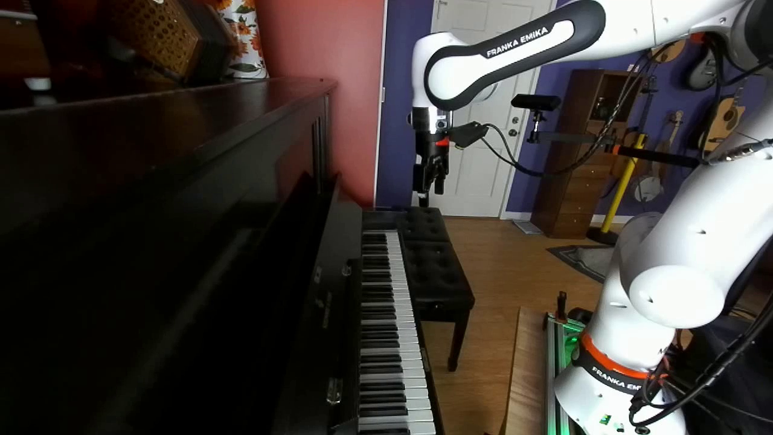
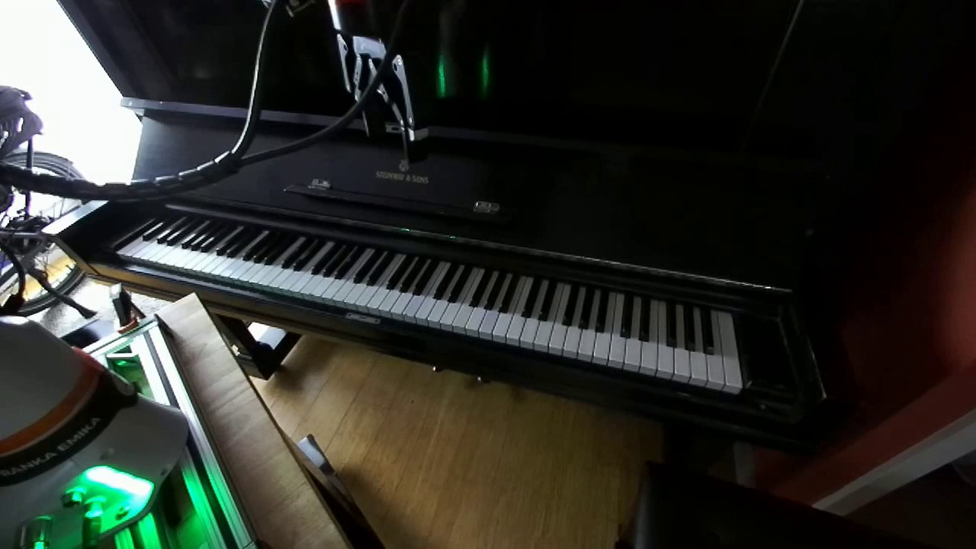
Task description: Push a white key on the piano
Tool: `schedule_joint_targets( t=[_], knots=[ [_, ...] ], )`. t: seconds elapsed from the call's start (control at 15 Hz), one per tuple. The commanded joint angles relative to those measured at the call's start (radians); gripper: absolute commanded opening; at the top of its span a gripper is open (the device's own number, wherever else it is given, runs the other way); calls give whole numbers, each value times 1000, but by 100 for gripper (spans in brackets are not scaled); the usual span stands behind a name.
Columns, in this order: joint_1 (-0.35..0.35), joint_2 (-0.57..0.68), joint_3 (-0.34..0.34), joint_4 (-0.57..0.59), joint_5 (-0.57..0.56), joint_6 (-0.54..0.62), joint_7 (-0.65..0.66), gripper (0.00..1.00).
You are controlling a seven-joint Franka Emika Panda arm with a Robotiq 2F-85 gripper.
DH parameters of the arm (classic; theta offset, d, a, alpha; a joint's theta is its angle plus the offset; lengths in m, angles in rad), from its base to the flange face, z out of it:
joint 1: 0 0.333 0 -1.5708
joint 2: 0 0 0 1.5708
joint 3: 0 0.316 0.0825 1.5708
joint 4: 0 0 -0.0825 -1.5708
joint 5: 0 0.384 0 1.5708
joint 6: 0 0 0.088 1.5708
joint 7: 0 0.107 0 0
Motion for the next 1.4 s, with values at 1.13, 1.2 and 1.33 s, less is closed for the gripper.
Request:
schedule_joint_targets(
  t=[1.13,1.2,1.33],
  knots=[
    [-84,301,-121,84,-86,232,-410,100],
    [-84,301,-121,86,-86,232,-410,100],
    [-84,301,-121,87,-86,232,-410,100]
  ],
)
